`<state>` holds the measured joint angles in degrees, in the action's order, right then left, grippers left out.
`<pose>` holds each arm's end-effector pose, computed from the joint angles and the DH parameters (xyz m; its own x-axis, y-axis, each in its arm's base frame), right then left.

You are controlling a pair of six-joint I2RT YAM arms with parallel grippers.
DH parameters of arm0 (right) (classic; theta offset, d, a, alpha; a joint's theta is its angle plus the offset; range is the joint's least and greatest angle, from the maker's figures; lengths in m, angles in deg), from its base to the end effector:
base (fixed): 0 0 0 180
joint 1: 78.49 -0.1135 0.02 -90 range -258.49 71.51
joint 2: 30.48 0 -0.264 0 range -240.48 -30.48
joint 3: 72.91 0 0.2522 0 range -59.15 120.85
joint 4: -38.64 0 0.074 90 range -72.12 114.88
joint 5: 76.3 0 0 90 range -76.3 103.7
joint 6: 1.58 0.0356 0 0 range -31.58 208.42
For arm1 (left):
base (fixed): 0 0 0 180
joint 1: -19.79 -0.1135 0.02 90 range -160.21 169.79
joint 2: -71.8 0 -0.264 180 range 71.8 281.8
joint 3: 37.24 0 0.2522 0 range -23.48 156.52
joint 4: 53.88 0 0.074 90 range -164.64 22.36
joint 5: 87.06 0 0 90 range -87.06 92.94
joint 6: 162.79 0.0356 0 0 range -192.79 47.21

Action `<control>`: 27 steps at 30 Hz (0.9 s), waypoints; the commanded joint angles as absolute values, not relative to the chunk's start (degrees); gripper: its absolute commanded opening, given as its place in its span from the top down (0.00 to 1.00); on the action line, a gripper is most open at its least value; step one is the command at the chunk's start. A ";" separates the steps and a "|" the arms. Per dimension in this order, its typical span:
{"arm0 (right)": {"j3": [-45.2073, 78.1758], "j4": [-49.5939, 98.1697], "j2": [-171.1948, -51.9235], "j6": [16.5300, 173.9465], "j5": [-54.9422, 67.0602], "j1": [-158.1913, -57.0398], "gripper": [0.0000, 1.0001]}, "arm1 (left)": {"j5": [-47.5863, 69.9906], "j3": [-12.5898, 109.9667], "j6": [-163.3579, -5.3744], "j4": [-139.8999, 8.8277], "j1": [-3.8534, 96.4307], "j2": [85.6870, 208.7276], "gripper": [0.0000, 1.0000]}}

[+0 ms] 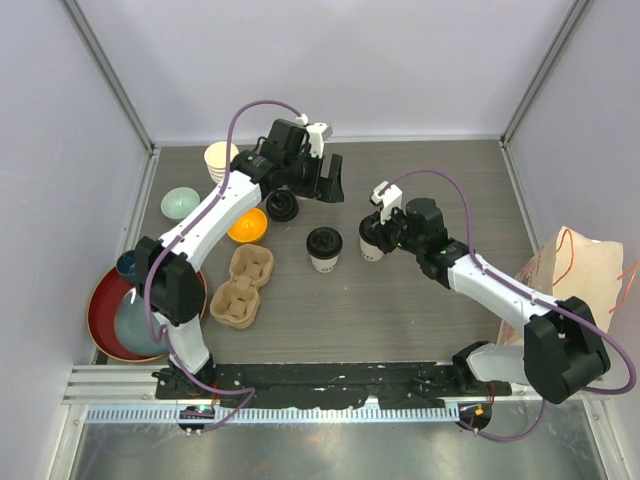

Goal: Pack the takeout coffee

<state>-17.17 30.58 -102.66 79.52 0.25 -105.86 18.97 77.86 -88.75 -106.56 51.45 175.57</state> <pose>0.2448 0.1361 0.2484 -0.2656 -0.3069 -0.9139 -0.6844 0.7277 -0.0455 0.3450 -0.2243 0.3480 -0.7279 0.1384 -0.6716 0.5000 0.7773 -0.3818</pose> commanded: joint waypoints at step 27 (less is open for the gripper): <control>-17.14 32.27 -102.11 80.25 -3.44 -104.68 0.78 | 19.47 80.76 -87.73 -107.28 53.89 175.86 0.11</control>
